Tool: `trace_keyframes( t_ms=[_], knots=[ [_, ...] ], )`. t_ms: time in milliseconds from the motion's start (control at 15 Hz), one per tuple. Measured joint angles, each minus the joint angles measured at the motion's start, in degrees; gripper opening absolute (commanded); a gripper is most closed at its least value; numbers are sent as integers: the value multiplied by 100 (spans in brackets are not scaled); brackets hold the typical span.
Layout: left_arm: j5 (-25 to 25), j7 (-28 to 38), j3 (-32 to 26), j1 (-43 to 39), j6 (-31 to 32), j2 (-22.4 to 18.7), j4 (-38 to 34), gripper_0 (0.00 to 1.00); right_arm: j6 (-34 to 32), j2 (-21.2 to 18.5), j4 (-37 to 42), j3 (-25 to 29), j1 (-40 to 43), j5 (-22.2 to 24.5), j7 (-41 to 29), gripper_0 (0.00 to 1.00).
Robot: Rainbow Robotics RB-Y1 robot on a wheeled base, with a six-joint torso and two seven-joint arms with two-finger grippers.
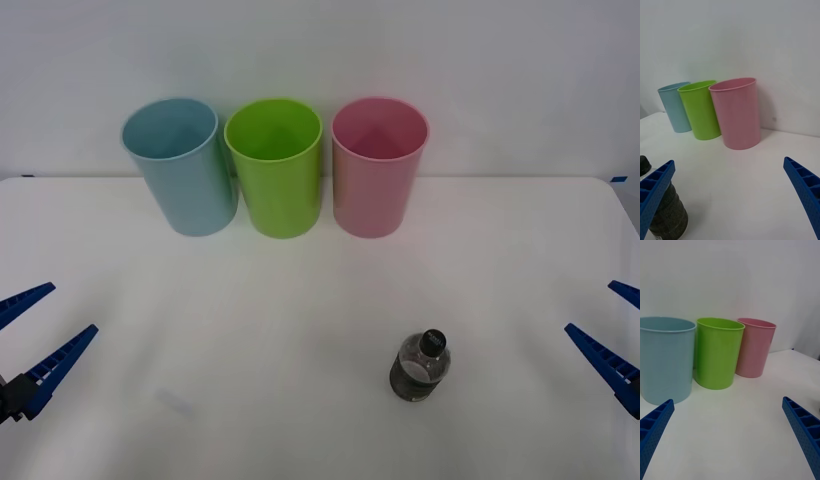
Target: Grasp the object on the table and drop it into the matching bin: aluminum can to the light blue bin, PET bottle to the pink bin.
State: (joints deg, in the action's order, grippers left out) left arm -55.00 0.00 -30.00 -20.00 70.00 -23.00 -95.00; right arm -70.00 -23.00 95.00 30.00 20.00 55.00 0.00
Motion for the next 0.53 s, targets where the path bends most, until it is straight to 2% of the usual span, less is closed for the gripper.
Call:
trace_keyframes(
  t_ms=[267,533],
  knots=[
    [0,0,0,0,0,0,0,100,-2,42,-160,-36,110,94,-4,100],
    [0,0,0,0,0,0,0,100,28,-169,-165,-132,235,80,10,100]
  ],
)
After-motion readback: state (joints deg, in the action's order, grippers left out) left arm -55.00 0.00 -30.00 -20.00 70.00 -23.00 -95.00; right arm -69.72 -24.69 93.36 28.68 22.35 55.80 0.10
